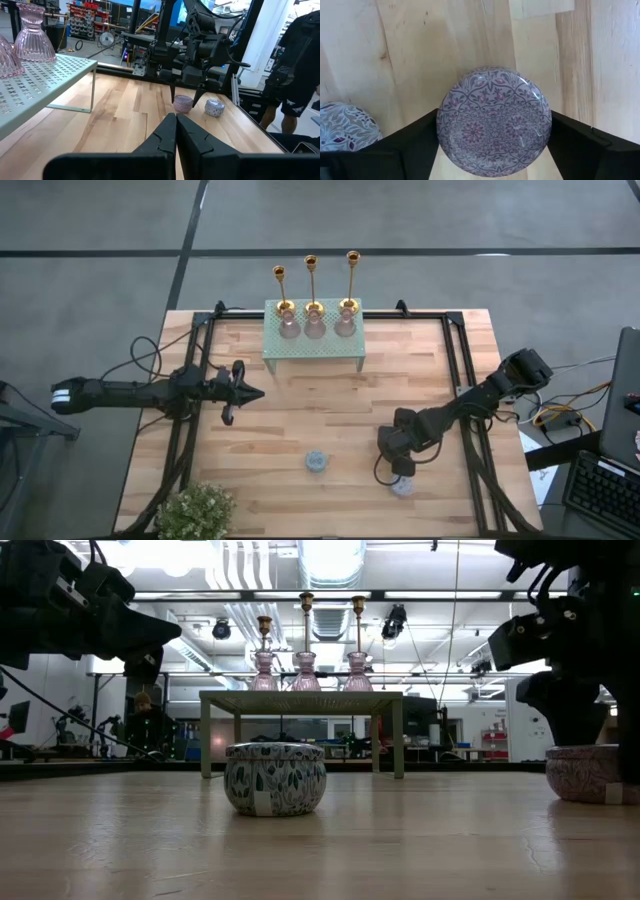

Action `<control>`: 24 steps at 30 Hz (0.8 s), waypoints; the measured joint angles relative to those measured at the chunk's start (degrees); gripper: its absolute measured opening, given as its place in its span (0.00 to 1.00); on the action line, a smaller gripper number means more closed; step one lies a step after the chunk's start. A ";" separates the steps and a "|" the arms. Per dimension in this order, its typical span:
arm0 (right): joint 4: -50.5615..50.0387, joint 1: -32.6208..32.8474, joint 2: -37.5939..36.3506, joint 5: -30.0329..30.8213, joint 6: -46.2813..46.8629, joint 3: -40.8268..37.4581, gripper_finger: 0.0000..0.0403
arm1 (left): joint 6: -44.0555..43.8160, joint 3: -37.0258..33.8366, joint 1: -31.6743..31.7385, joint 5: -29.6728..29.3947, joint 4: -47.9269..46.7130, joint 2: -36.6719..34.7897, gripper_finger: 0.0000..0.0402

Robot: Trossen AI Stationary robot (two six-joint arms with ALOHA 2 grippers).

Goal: Pick & Place candle stick holders
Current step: Put the purple scented candle on the shelf

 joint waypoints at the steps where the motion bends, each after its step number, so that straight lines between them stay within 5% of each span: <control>1: 0.00 -0.02 0.00 0.00 -0.17 0.00 0.77 | 0.00 0.00 0.00 0.00 0.00 0.00 0.03; 7: 0.31 -0.02 -0.01 0.07 -0.86 0.04 0.70 | 0.00 0.00 0.00 0.00 0.00 0.00 0.03; 24: -0.75 -2.09 -1.73 0.11 -3.12 4.73 0.73 | 0.01 0.00 0.02 -0.02 -0.01 0.00 0.03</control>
